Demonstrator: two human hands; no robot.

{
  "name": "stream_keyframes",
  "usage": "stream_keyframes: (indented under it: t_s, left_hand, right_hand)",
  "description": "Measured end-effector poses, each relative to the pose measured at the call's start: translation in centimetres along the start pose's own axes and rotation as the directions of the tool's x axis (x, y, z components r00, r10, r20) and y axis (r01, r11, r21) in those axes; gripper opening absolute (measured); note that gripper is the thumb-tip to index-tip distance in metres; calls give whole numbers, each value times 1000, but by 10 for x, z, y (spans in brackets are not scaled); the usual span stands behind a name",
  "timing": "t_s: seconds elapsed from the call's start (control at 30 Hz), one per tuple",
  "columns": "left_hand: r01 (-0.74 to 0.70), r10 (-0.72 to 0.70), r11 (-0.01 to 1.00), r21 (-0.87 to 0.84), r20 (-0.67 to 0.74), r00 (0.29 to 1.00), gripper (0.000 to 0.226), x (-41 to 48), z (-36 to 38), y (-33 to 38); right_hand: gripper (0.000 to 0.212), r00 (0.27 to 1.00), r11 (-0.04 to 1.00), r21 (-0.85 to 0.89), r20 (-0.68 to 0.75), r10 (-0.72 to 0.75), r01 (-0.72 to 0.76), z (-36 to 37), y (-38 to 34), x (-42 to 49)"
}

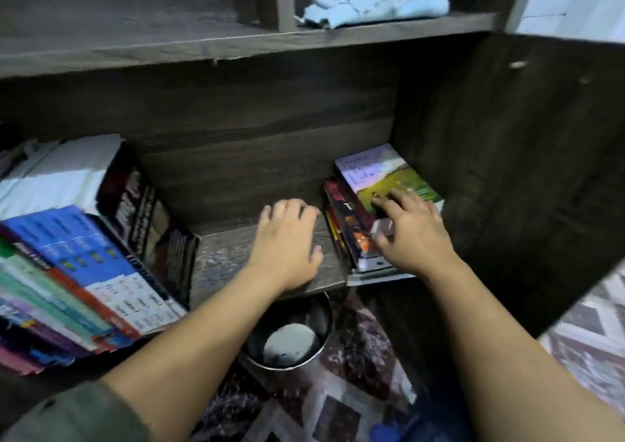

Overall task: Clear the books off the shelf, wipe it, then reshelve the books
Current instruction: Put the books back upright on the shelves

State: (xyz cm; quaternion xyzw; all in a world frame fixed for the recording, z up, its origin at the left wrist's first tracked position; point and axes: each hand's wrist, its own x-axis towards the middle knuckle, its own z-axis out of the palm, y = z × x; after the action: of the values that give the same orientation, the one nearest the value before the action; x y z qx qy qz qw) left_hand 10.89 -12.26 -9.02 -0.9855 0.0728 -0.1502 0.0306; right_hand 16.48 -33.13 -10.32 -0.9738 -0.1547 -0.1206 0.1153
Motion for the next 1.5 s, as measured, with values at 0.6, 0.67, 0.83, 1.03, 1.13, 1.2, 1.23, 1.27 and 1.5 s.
stream_keyframes:
  t_s: [0.6, 0.67, 0.83, 1.03, 1.13, 1.2, 1.23, 1.27, 1.5]
  left_hand:
    - [354, -222, 690, -632, 280, 934, 79, 46, 57, 87]
    - [334, -171, 784, -524, 334, 927, 87, 43, 57, 88]
    - [81, -53, 992, -94, 267, 962, 90, 35, 52, 85]
    - [-106, 69, 988, 117, 285, 956, 106, 45, 51, 77]
    - [-148, 88, 973, 180, 303, 949, 112, 49, 48, 75]
    - [-168, 99, 964, 207, 304, 948, 108, 49, 48, 78]
    - [-166, 95, 963, 214, 308, 947, 104, 48, 50, 79]
    - [-160, 85, 961, 224, 310, 947, 102, 47, 51, 81]
    - [-203, 122, 903, 378, 226, 966, 101, 39, 64, 59]
  right_hand:
    - [94, 987, 1000, -22, 158, -5, 8, -5, 40, 13]
    - [109, 983, 997, -72, 186, 12, 1, -1, 36, 7]
    - [133, 999, 985, -167, 42, -31, 38, 13, 31, 0]
    - [134, 994, 984, -145, 21, -104, 106, 12, 41, 2]
    - [134, 994, 985, -138, 22, -103, 105, 11, 42, 3]
    - [135, 995, 984, -147, 30, -92, 96, 9, 41, 4]
    - [135, 996, 983, -158, 36, -84, 89, 9, 40, 5]
    - [136, 997, 983, -168, 37, -72, 77, 11, 39, 4]
    - [147, 996, 969, -247, -85, -29, 7, 41, 15, -5]
